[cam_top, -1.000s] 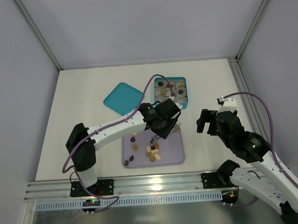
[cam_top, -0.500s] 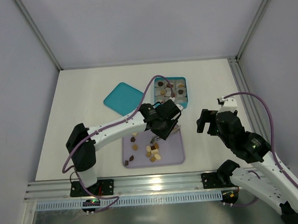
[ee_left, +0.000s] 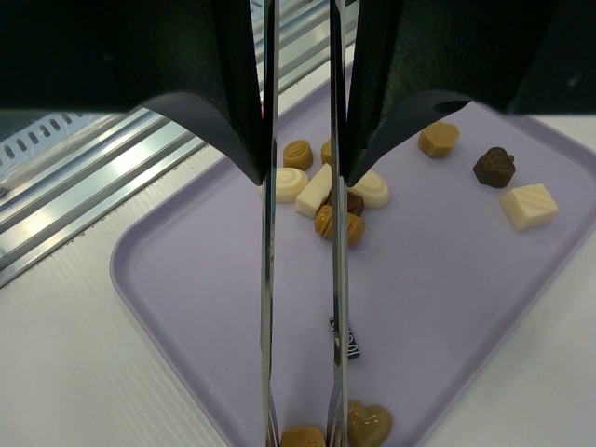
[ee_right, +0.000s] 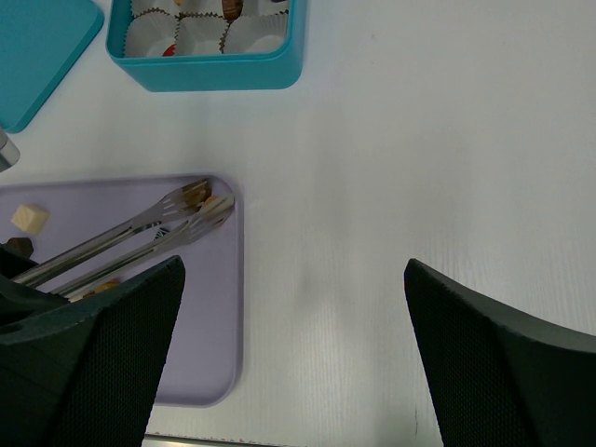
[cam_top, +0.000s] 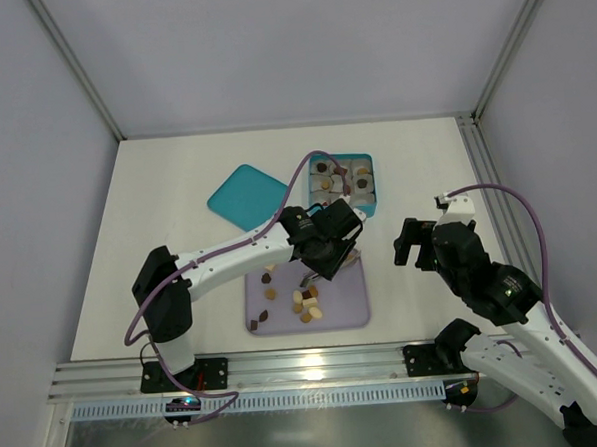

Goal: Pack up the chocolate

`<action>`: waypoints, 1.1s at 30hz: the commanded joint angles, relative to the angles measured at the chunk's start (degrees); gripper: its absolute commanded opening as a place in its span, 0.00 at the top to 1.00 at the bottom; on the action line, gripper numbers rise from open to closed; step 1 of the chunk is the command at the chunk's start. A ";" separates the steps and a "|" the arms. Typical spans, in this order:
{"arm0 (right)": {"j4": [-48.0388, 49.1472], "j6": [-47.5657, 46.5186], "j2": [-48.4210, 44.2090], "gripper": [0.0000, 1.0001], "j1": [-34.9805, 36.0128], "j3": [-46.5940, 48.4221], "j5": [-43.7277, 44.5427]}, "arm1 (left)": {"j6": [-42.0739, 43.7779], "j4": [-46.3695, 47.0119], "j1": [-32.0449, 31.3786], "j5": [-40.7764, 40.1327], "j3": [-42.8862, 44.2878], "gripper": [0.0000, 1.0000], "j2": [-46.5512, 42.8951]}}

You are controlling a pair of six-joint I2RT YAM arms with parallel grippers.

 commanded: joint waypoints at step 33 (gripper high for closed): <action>1.79 -0.81 0.48 0.00 -0.13 -0.20 0.35 | 0.86 -4.17 -0.36 -0.32 0.54 0.69 -7.73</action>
